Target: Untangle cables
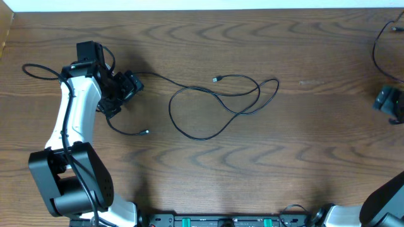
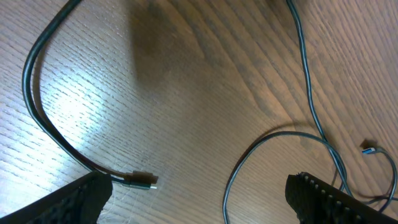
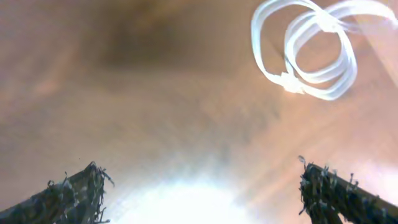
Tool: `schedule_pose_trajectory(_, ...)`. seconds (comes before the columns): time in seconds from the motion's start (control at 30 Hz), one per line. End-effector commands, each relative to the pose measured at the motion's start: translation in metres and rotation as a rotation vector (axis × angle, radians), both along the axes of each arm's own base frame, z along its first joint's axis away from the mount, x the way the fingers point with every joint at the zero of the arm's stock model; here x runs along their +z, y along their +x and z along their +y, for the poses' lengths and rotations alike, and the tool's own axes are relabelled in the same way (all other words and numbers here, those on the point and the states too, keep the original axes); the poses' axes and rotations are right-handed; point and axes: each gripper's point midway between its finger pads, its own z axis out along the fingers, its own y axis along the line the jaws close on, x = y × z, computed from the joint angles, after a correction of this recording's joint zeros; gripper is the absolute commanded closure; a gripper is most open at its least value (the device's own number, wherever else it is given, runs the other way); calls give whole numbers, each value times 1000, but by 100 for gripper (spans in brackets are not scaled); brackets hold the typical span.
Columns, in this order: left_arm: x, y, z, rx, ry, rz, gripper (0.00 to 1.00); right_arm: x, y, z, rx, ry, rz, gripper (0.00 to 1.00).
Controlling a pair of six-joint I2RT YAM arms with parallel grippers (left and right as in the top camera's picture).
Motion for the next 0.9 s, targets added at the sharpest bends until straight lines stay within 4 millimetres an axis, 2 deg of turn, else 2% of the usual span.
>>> schedule_pose_trajectory(0.0,-3,-1,0,1,5,11,6,9,-26,-11,-172,-52,24,1)
schedule_pose_trajectory(0.07,-3,-1,0,1,5,11,6,5,-35,-6,-178,-35,65,1)
schedule_pose_trajectory(0.17,-3,-1,0,1,5,11,6,4,-55,-10,-216,-53,136,1)
schedule_pose_trajectory(0.33,-3,-1,0,1,5,11,6,-2,-72,-12,-251,1,166,1)
schedule_pose_trajectory(0.47,-3,-1,0,1,5,11,6,-1,-102,-27,-397,-26,197,1)
schedule_pose_trajectory(0.63,-3,-1,0,1,5,11,6,-14,-138,-46,-536,1,192,1)
schedule_pose_trajectory(0.77,-3,-1,1,2,5,11,6,-33,-150,-56,-599,61,119,1)
schedule_pose_trajectory(0.87,-3,-1,1,2,5,11,6,-46,-148,-65,-577,95,42,1)
